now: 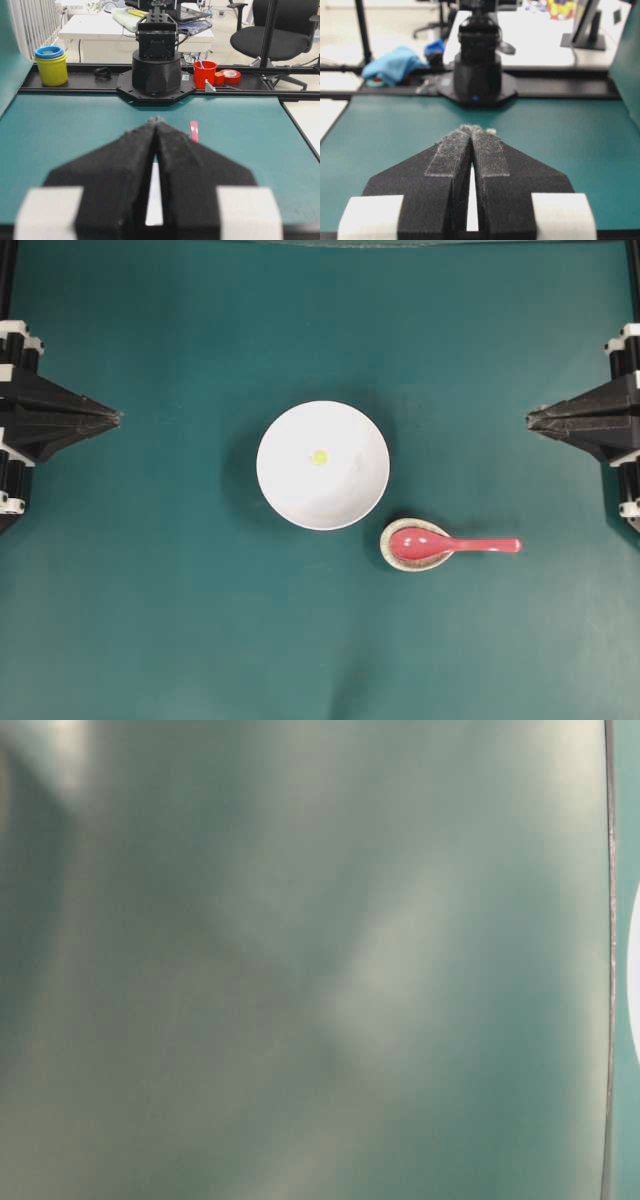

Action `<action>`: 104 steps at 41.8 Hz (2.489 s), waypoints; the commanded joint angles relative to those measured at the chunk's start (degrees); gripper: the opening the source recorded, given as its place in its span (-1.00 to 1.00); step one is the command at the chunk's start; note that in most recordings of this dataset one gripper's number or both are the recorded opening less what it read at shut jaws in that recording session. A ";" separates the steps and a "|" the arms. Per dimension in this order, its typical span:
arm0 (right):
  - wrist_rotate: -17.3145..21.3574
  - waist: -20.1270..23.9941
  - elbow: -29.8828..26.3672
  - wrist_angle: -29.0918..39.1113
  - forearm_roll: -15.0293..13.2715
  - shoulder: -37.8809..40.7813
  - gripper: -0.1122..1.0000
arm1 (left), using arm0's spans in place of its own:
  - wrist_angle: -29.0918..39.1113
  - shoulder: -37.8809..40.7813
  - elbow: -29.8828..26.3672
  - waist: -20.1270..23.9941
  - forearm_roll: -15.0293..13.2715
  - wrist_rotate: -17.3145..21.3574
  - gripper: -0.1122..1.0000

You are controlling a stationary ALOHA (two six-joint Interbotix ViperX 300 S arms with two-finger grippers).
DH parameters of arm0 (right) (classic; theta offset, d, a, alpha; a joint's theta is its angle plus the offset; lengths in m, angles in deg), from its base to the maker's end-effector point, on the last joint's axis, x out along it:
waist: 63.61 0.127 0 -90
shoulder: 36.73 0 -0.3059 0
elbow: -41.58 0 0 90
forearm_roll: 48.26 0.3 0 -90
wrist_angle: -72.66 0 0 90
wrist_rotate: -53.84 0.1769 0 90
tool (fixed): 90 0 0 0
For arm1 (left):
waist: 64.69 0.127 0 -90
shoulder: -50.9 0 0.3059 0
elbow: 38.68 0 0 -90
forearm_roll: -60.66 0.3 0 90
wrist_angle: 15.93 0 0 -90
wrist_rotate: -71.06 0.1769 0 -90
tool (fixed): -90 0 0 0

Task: Scoop the yellow hexagonal prism block from the bowl with a spoon using the right arm.

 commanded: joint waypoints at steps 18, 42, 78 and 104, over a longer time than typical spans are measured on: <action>-1.23 -0.26 -1.67 2.37 -1.14 0.44 -0.80 | 1.23 0.18 -1.14 0.09 0.53 0.18 -0.80; 0.79 -0.26 -0.88 3.25 1.23 2.90 -0.10 | 2.72 0.18 -1.32 0.00 0.62 -0.18 -0.80; 8.26 8.70 9.76 -24.08 7.03 29.44 -0.05 | 4.48 0.18 -1.14 0.09 0.53 -0.26 -0.80; 8.26 24.35 10.55 -41.57 23.55 51.15 -0.05 | 6.33 0.44 -1.14 0.00 0.53 -0.44 -0.80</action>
